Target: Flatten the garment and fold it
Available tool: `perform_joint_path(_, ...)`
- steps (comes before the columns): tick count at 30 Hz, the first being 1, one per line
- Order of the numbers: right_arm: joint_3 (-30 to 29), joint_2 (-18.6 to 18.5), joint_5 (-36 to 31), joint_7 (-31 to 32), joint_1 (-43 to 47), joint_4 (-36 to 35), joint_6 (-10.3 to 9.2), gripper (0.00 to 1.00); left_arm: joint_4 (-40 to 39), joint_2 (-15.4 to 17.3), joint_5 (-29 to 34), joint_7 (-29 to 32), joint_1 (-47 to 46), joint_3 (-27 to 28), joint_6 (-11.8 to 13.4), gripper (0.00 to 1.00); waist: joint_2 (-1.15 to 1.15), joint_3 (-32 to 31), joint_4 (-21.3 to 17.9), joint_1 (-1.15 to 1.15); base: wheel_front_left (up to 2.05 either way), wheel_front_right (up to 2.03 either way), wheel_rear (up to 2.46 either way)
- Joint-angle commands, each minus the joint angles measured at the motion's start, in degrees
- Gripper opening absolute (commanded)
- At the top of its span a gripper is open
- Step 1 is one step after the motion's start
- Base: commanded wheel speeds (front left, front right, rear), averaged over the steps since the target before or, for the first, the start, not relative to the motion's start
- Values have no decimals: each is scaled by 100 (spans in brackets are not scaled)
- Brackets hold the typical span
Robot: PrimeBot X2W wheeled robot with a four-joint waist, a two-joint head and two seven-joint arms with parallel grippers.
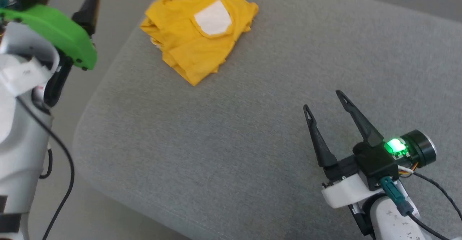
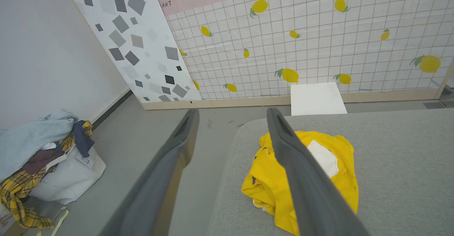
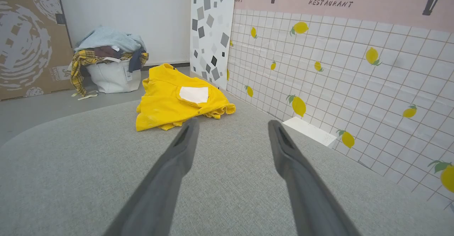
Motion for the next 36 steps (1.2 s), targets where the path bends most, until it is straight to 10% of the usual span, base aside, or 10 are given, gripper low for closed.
perform_joint_path(1,53,-5,-97,54,-108,-85,-9,100,139,78,-201,100,-207,-224,-39,100,0,572,-321,-1,0,0,0)
perform_joint_path(12,308,-5,-417,365,-436,-598,-9,100,1438,316,-1679,972,-1035,-1515,-39,100,0,1310,-647,-1,0,0,0)
perform_joint_path(28,360,-5,-515,533,-571,-881,-9,100,2599,149,-2511,727,-1216,-2289,-39,100,0,1773,-924,-1,0,0,0)
perform_joint_path(29,357,-5,-507,531,-583,-888,-9,100,2632,148,-2563,718,-1208,-2358,-39,71,0,1768,-943,-1,0,0,0)
perform_joint_path(30,356,-5,-502,530,-590,-894,-9,100,2632,154,-2601,699,-1208,-2418,-39,0,0,1765,-957,-1,0,0,0)
perform_joint_path(36,317,-5,-439,484,-578,-867,-9,100,2601,342,-2837,351,-1277,-2670,-39,0,0,1605,-1027,-1,0,0,0)
